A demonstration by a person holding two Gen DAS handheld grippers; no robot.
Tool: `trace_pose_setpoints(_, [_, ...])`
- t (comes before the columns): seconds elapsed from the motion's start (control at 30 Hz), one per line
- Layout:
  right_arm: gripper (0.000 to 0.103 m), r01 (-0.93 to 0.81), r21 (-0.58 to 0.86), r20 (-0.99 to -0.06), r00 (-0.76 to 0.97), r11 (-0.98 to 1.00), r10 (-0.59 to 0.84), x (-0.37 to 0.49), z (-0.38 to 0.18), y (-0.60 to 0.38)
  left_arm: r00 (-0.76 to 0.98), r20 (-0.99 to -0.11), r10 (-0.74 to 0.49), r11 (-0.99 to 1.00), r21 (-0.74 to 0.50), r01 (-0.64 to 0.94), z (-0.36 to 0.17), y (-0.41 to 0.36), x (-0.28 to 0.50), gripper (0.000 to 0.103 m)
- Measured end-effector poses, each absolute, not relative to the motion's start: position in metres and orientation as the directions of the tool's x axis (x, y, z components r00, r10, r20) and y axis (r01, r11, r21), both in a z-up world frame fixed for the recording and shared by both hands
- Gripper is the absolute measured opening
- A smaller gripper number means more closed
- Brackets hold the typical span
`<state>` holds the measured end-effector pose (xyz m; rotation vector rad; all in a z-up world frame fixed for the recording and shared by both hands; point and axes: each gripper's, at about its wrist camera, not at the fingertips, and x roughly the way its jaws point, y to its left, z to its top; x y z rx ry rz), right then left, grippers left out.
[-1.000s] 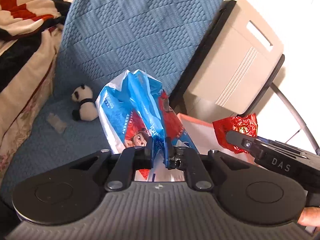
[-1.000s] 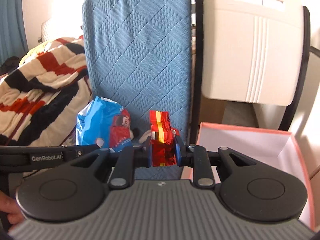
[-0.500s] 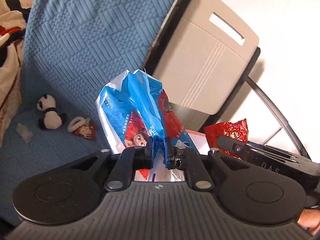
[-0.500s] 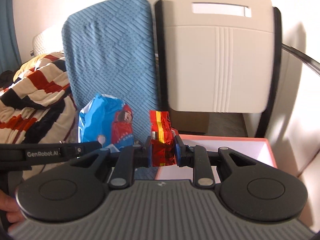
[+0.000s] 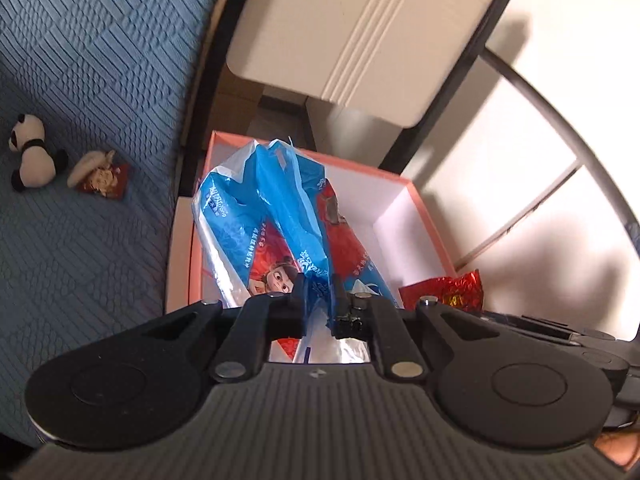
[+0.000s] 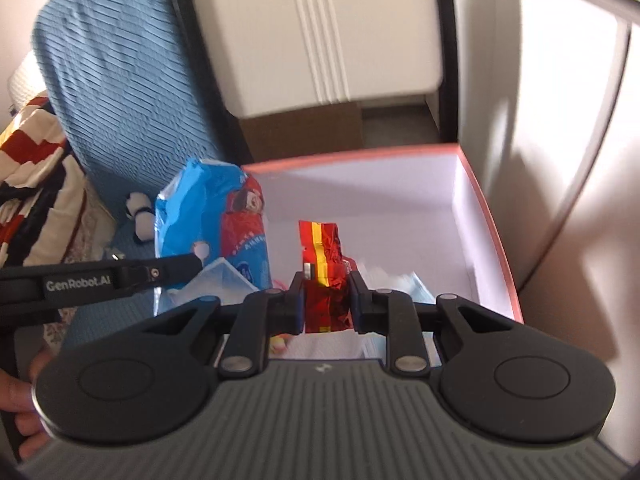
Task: Organize soft objects
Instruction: 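Carry the wipes package and red candy over the pink-rimmed box with both tools, then open both grippers to drop the wipes package and red candy into the box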
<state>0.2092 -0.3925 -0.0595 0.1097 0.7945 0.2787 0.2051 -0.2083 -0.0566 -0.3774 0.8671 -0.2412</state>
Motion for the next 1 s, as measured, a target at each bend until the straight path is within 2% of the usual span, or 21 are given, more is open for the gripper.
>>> trace_pose_setpoints(0.23, [0.025, -0.145, 0.216, -0.746, 0.613, 0.966, 0.259, 0.207, -0.096, -0.413, 0.575, -0.739, -0.35, 0.915, -0.402, 0.041, -0.076, -0.218, 0.209, 0.012])
trace_pose_setpoints(0.5, [0.026, -0.139, 0.217, -0.751, 0.609, 0.966, 0.257, 0.21, -0.104, -0.418, 0.56, -0.75, -0.352, 0.918, -0.392, 0.051, -0.076, -0.227, 0.211, 0.013])
trace_pose_setpoints(0.53, [0.025, -0.137, 0.22, -0.749, 0.611, 0.966, 0.257, 0.21, -0.104, -0.419, 0.566, -0.747, -0.348, 0.92, -0.387, 0.056, -0.074, -0.228, 0.211, 0.015])
trace_pose_setpoints(0.57, [0.025, -0.136, 0.225, -0.744, 0.616, 0.965, 0.26, 0.21, -0.102, -0.42, 0.569, -0.747, -0.344, 0.923, -0.382, 0.056, -0.072, -0.228, 0.211, 0.028])
trace_pose_setpoints(0.6, [0.026, -0.137, 0.231, -0.738, 0.62, 0.963, 0.265, 0.209, -0.101, -0.421, 0.571, -0.745, -0.345, 0.923, -0.381, 0.06, -0.07, -0.227, 0.211, 0.035])
trace_pose_setpoints(0.63, [0.027, -0.135, 0.232, -0.737, 0.622, 0.963, 0.265, 0.209, -0.099, -0.422, 0.575, -0.741, -0.346, 0.923, -0.38, 0.065, -0.068, -0.227, 0.21, 0.048])
trace_pose_setpoints(0.67, [0.029, -0.132, 0.229, -0.736, 0.625, 0.965, 0.26, 0.209, -0.098, -0.423, 0.583, -0.737, -0.343, 0.924, -0.376, 0.069, -0.065, -0.227, 0.209, 0.053])
trace_pose_setpoints(1.0, [0.03, -0.162, 0.203, -0.663, 0.703, 0.966, 0.257, 0.197, -0.058, -0.412, 0.71, -0.63, -0.313, 0.933, -0.342, 0.108, -0.004, -0.203, 0.186, 0.053])
